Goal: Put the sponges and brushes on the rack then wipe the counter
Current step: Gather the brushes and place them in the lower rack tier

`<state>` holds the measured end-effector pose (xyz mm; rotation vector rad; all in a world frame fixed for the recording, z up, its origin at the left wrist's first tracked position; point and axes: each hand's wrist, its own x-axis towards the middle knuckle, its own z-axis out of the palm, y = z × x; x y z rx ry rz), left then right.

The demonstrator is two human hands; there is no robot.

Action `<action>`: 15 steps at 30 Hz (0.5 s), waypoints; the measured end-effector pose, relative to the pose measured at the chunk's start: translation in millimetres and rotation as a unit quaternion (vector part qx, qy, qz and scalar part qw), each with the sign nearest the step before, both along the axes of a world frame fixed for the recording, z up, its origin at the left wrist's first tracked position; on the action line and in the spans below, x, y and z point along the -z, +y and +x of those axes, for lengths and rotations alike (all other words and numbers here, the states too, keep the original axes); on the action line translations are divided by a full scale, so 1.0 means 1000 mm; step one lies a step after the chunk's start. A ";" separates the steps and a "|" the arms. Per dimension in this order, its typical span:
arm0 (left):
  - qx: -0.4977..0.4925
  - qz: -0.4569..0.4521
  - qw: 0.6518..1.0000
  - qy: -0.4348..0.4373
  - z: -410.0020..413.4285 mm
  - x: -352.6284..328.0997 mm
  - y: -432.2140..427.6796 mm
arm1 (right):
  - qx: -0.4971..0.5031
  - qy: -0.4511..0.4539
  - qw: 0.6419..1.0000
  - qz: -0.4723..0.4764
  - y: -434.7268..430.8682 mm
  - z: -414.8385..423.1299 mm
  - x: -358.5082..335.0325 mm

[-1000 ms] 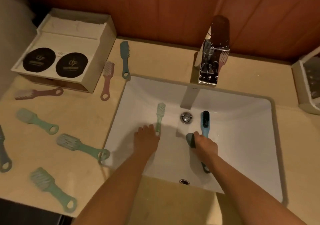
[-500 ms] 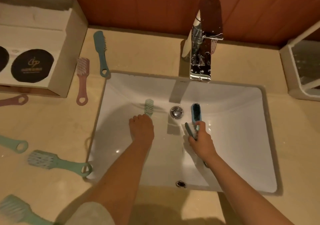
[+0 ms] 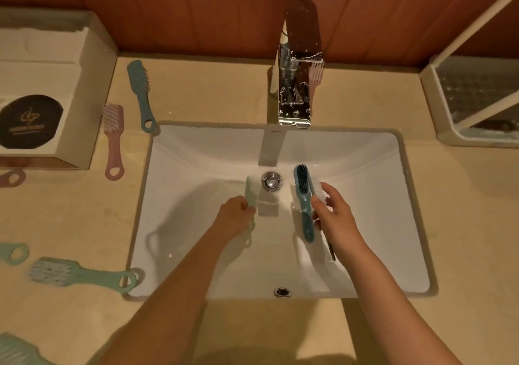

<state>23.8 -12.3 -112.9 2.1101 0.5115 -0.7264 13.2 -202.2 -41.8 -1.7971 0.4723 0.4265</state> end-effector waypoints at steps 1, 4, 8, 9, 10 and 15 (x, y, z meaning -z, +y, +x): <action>-0.035 -0.075 0.997 0.000 -0.003 -0.016 -0.003 | 0.014 0.009 1.000 0.020 -0.002 -0.002 -0.003; -0.064 -0.220 0.973 0.019 -0.019 -0.065 -0.011 | 0.059 0.044 0.994 0.081 -0.009 -0.008 -0.009; -0.110 -0.312 0.944 0.002 -0.040 -0.104 -0.021 | 0.105 0.067 0.975 0.182 -0.021 -0.012 -0.026; -0.117 -0.323 0.939 -0.004 -0.044 -0.112 -0.025 | 0.111 0.066 0.970 0.205 -0.026 -0.013 -0.032; -0.118 -0.333 0.935 -0.008 -0.048 -0.118 -0.029 | 0.117 0.060 0.967 0.219 -0.030 -0.013 -0.037; -0.076 -0.306 0.949 -0.018 -0.063 -0.146 -0.057 | 0.115 0.012 0.973 0.198 -0.057 -0.014 -0.055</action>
